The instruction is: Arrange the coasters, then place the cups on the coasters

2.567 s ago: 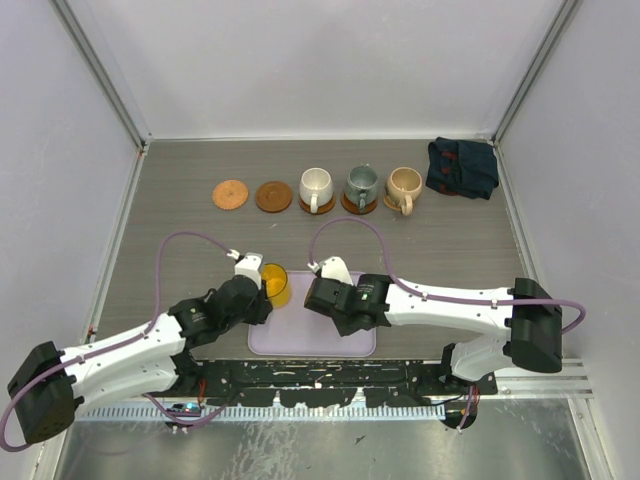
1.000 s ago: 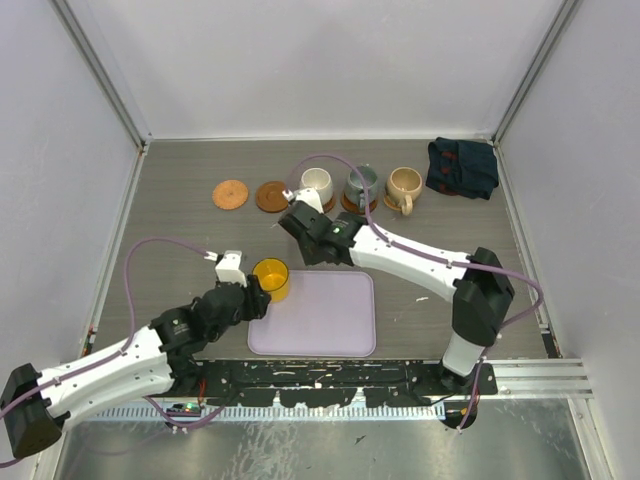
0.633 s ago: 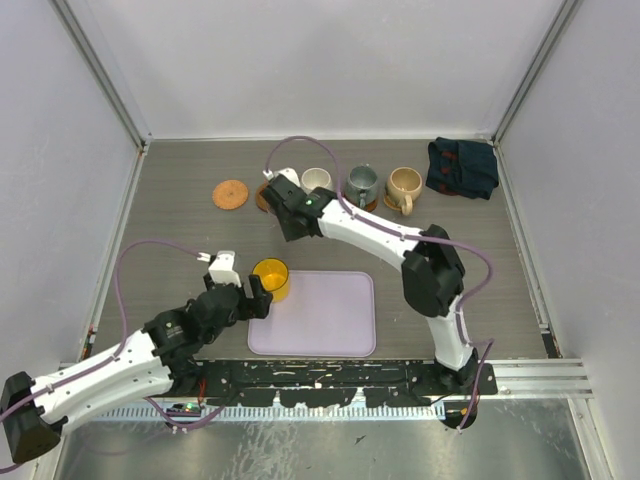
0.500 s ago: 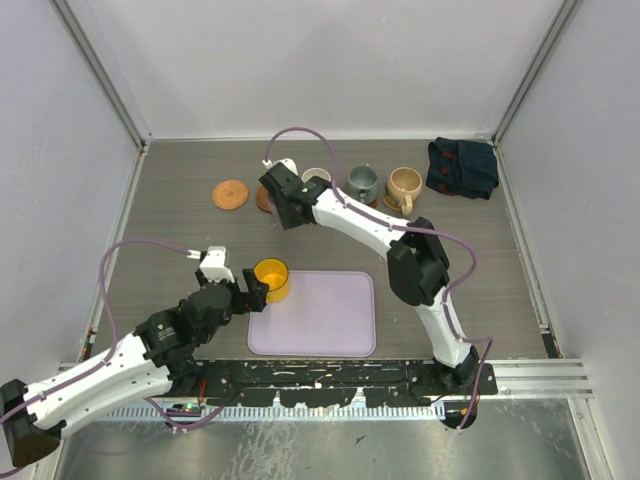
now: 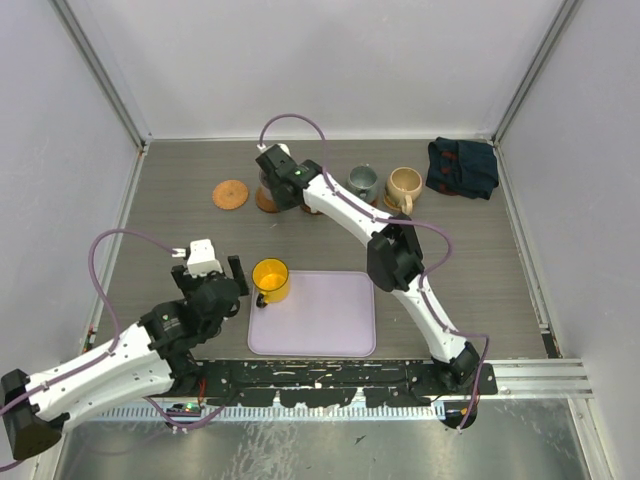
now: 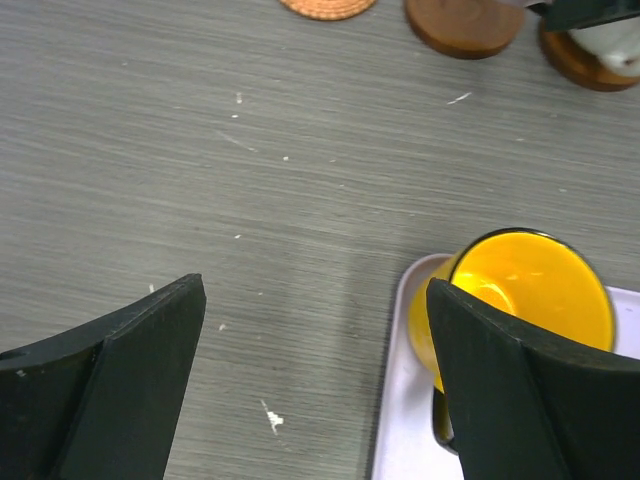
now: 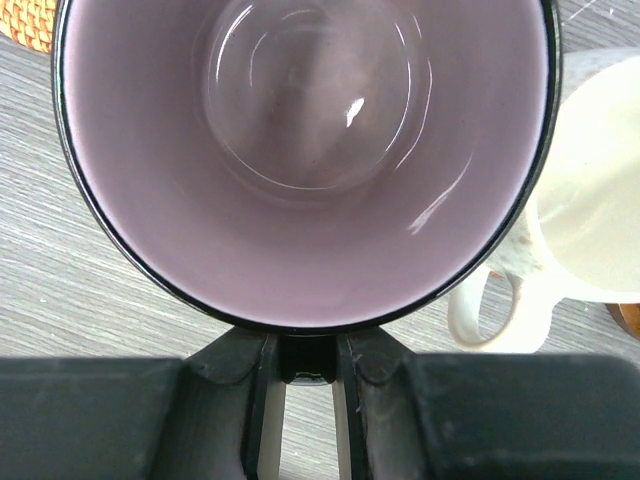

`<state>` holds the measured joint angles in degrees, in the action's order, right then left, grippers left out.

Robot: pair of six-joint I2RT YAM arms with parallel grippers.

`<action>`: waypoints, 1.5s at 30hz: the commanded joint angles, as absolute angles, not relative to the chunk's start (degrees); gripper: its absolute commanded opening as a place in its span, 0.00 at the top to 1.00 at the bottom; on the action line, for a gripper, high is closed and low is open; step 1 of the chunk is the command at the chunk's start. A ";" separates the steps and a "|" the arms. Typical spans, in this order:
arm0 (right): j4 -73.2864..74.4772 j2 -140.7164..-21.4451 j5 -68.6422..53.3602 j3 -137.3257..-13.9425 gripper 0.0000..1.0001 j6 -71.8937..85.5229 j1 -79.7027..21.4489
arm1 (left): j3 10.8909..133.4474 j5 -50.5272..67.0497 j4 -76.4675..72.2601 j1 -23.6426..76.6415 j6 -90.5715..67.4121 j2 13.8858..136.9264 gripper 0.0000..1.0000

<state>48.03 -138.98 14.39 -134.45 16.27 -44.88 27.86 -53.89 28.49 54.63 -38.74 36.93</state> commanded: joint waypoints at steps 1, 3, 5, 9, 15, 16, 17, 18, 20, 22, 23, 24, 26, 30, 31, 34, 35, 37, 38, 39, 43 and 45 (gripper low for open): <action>44.33 -138.60 13.56 -139.67 0.99 14.26 -44.57 | 30.05 -60.89 32.38 53.71 -45.41 39.29 0.07; 43.62 -139.14 13.48 -139.64 0.99 13.78 -44.58 | 29.73 -60.98 32.56 53.01 -46.64 39.75 0.07; 42.67 -139.39 13.47 -139.26 0.99 13.10 -44.57 | 29.21 -61.41 32.90 52.62 -47.64 39.79 0.07; 41.06 -139.89 13.82 -138.58 0.99 12.32 -44.55 | 28.17 -61.58 33.70 51.87 -49.08 38.77 0.07; 38.93 -140.54 13.47 -138.67 0.99 11.72 -44.43 | 26.92 -60.12 33.68 51.04 -49.46 37.71 0.07; 38.60 -141.26 13.36 -138.69 0.99 11.56 -44.47 | 26.82 -59.90 33.66 51.01 -49.55 37.75 0.07; 38.25 -141.55 13.36 -138.63 0.99 11.39 -44.40 | 26.81 -59.63 33.60 50.91 -49.61 37.85 0.07; 37.90 -141.77 13.30 -138.56 0.99 11.20 -44.39 | 26.71 -59.42 33.63 50.96 -49.65 38.02 0.07; 37.21 -142.17 13.37 -138.35 0.99 10.85 -44.31 | 26.67 -59.17 33.51 50.82 -49.81 38.41 0.07; 35.99 -142.38 13.44 -137.85 0.99 10.43 -44.38 | 26.51 -58.89 33.32 50.72 -49.90 38.77 0.07; 35.47 -142.43 13.45 -137.55 0.99 10.39 -44.34 | 26.38 -58.84 33.11 50.71 -49.98 38.84 0.07; 35.16 -142.56 13.49 -137.36 0.99 10.23 -44.32 | 26.30 -58.76 32.87 50.69 -50.01 38.92 0.07; 34.56 -142.61 13.82 -137.05 0.99 10.11 -44.31 | 26.08 -58.54 32.58 50.56 -50.01 39.02 0.07; 33.56 -142.65 14.30 -136.40 0.99 10.11 -44.27 | 25.85 -58.14 32.48 50.30 -50.10 39.11 0.07; 33.30 -142.65 14.41 -136.19 0.99 10.17 -44.29 | 25.73 -58.10 32.44 50.29 -50.05 39.12 0.07; 32.67 -142.66 14.67 -135.68 0.99 10.44 -44.21 | 25.65 -58.01 32.82 50.19 -50.31 38.87 0.07; 32.54 -142.70 14.72 -135.60 0.99 10.57 -44.16 | 25.62 -58.01 32.99 50.19 -50.42 38.80 0.07; 32.59 -142.73 14.63 -135.48 0.99 10.63 -44.20 | 25.52 -57.96 33.24 50.16 -50.60 38.53 0.07; 32.74 -142.75 14.63 -135.52 0.99 10.80 -44.20 | 25.49 -57.94 33.33 50.13 -50.67 38.43 0.07; 32.96 -142.67 14.67 -135.44 0.99 10.97 -44.13 | 25.44 -57.92 33.34 50.15 -50.73 38.35 0.07; 32.68 -141.53 14.71 -133.62 0.97 11.42 -44.19 | 25.18 -57.71 33.36 50.02 -51.00 38.33 0.07; 32.17 -140.87 14.69 -132.50 0.91 11.52 -44.13 | 25.14 -57.42 33.46 50.06 -51.19 38.53 0.07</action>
